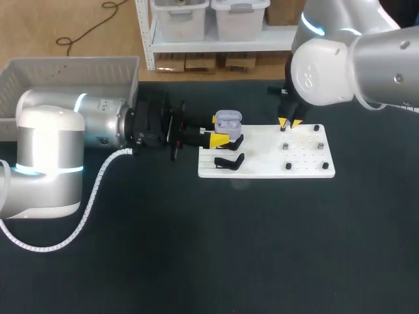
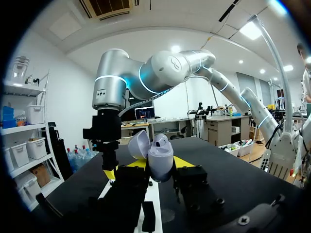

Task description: Pick up each earbud case from the left stands, insert the matching earbuds, close the lid, and place the case in the box.

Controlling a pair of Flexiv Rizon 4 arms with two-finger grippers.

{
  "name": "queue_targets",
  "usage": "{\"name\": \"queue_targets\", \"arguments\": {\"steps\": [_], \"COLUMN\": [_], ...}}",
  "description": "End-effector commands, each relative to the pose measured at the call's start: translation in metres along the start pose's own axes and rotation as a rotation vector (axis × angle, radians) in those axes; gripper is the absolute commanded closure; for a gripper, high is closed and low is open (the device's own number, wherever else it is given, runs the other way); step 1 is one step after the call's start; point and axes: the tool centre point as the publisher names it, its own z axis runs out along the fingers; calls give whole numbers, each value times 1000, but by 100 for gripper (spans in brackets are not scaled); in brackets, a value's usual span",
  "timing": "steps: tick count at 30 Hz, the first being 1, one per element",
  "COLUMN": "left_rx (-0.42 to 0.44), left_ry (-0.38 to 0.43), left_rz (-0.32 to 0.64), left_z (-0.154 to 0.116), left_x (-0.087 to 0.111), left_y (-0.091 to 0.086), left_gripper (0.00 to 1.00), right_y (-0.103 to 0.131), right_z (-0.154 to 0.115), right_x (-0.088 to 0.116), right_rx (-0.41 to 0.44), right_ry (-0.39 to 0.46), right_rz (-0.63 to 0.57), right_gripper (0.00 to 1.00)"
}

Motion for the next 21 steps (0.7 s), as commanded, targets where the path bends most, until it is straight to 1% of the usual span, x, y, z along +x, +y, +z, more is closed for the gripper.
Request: {"name": "queue_targets", "arguments": {"steps": [1, 6, 11, 15, 16, 20, 21], "left_rx": [-5, -5, -5, -5, -5, -5, -5], "left_ry": [0, 0, 0, 0, 0, 0, 0], "left_rz": [2, 2, 2, 2, 2, 2, 2], "left_z": [0, 0, 0, 0, 0, 0, 0], "left_x": [0, 0, 0, 0, 0, 0, 0], "left_y": [-1, -1, -1, -1, -1, -1, -1], "left_gripper": [100, 100, 100, 100, 100, 100, 100], "right_y": [-4, -5, -6, 0, 2, 11, 14], "right_z": [-15, -40, -77, -109, -116, -137, -143], "right_x": [8, 13, 18, 23, 25, 29, 31], "right_rx": [1, -14, 1, 35, 29, 6, 16], "right_ry": [-31, -65, -128, -167, -177, -167, -163], "right_rz": [0, -6, -53, -147, -170, -266, -298], "right_gripper": [100, 100, 100, 100, 100, 100, 100]}}
